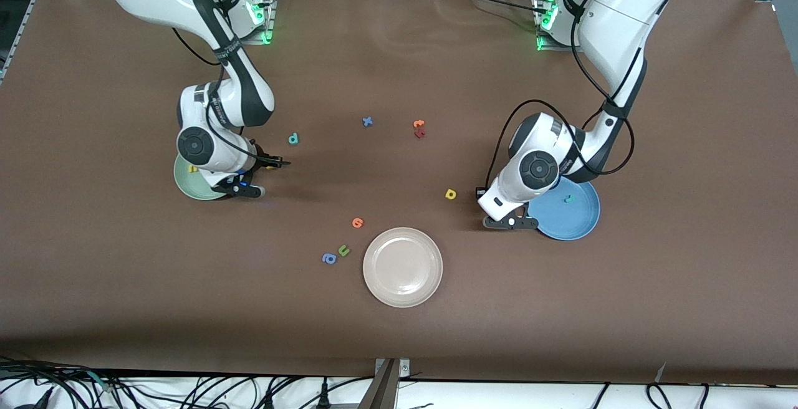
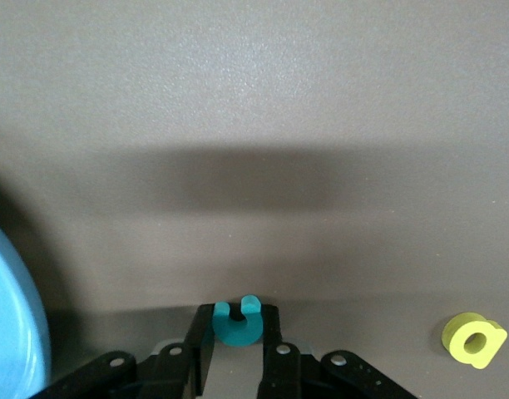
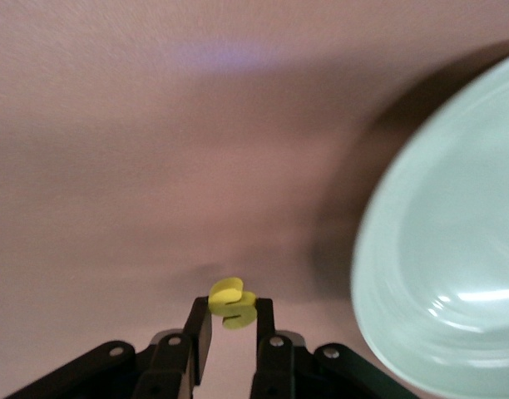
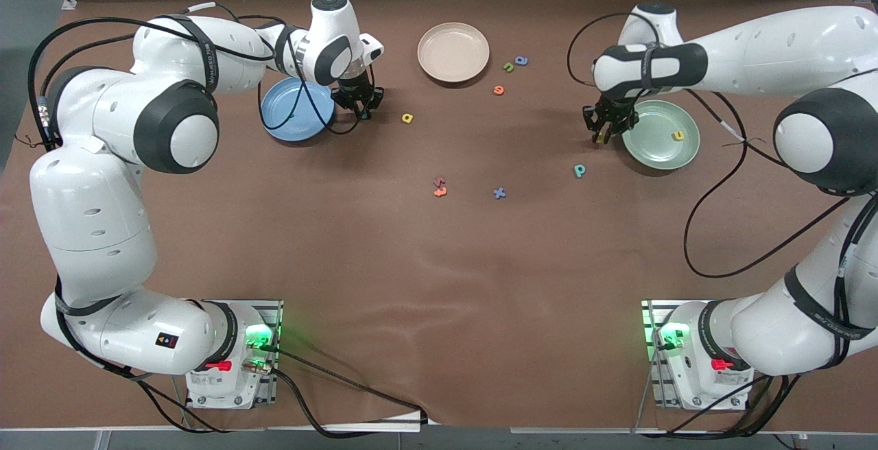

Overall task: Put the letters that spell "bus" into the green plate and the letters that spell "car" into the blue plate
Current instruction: 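Drop the s on the green plate while the left gripper drops c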

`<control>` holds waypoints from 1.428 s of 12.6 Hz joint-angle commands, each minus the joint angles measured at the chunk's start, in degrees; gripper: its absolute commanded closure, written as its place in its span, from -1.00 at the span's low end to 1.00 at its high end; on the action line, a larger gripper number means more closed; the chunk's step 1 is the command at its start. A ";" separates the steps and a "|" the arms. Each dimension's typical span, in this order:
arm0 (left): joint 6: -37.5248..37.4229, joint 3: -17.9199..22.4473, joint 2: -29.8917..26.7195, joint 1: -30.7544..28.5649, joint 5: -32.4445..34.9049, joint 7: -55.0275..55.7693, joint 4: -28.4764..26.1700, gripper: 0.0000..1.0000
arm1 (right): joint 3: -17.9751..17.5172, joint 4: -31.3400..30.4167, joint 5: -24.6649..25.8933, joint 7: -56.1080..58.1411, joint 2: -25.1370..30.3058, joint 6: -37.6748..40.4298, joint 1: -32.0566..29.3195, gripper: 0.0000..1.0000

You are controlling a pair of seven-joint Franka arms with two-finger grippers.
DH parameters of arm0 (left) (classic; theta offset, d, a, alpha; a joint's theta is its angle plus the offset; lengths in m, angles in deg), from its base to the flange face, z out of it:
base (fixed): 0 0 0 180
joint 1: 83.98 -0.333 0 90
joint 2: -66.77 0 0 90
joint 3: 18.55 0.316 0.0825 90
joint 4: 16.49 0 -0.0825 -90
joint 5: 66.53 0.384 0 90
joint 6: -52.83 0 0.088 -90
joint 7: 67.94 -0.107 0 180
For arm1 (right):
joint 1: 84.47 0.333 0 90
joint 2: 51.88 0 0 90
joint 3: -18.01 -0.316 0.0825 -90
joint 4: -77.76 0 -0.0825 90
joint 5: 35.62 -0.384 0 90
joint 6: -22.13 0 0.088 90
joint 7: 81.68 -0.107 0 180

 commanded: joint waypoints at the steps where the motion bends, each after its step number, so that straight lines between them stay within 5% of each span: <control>1: -2.28 -0.26 -2.19 -0.36 2.06 1.46 0.55 0.93 | 2.23 5.13 -0.77 -0.17 3.61 10.97 -0.02 0.77; 7: -12.75 -0.26 -7.74 -8.08 2.24 -7.47 0.46 0.87 | 11.19 2.00 0.55 12.19 3.09 14.53 -0.02 0.77; 9: -13.02 -0.26 -7.48 -10.37 2.24 -12.14 -0.24 0.68 | 13.05 -0.90 0.55 16.69 1.60 11.03 -0.20 0.77; 10: -13.11 -0.35 -7.30 -10.99 2.15 -13.12 -0.24 0.26 | 13.23 -2.74 0.55 18.97 0.64 8.31 -0.55 0.77; 11: -13.11 -0.35 -7.30 -10.91 2.15 -13.13 -0.24 0.19 | 13.84 -4.06 0.47 20.82 0.28 6.02 -0.81 0.75; 12: -13.11 -0.35 -7.30 -10.91 2.15 -13.13 -0.07 -0.63 | 14.37 -4.34 0.47 21.71 -0.07 5.65 -0.90 0.72; 13: -13.11 -0.44 -7.39 -10.91 2.15 -13.04 0.19 -1.00 | 14.37 -4.43 0.47 21.72 -0.16 5.64 -0.90 0.66; 14: -13.11 -0.79 -7.39 -10.65 2.06 -12.70 0.54 -1.00 | 14.37 -4.43 0.47 21.72 -0.42 5.64 -0.82 0.35; 16: -13.03 -2.36 -7.48 -8.90 1.27 -10.77 0.90 -1.00 | 14.37 -3.99 0.38 21.46 -0.34 5.90 -0.90 -0.84; 18: -12.68 -4.65 -7.13 -6.70 1.27 -4.46 2.56 -1.00 | 14.20 -3.55 0.20 19.71 1.06 7.04 -0.55 -0.96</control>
